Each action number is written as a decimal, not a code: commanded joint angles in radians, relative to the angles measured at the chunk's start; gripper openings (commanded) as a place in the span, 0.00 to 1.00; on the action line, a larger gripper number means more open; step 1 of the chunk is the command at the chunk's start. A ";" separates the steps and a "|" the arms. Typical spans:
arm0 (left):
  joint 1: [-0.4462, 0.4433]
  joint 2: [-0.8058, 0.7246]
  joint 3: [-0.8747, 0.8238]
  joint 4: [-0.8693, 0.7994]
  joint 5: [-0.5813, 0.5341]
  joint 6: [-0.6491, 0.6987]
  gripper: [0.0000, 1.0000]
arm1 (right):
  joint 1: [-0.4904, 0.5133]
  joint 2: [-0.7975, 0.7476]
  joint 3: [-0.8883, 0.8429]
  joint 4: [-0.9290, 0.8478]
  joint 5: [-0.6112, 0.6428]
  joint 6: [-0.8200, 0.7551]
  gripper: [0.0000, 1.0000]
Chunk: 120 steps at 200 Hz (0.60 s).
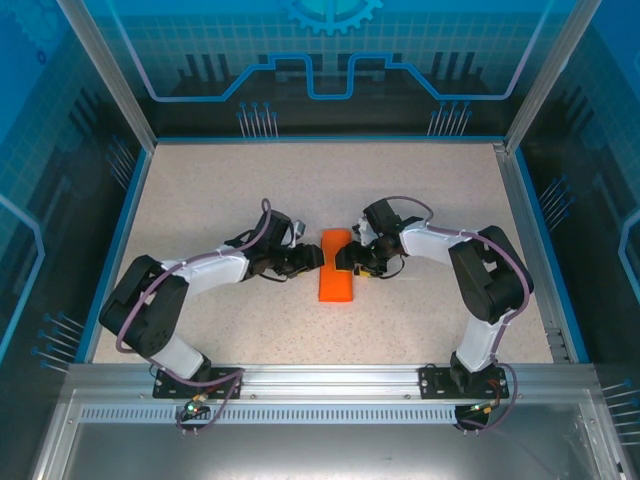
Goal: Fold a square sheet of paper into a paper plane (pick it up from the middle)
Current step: First fold in half a square sheet of paper at the center of the table.
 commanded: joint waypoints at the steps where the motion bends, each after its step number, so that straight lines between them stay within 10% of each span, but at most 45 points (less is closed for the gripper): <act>1: -0.015 0.023 0.035 0.012 0.004 -0.016 0.47 | 0.016 0.018 0.032 -0.041 0.004 -0.020 0.65; 120: -0.017 0.082 0.066 -0.013 0.013 -0.028 0.39 | 0.031 0.002 0.049 -0.087 0.071 -0.020 0.67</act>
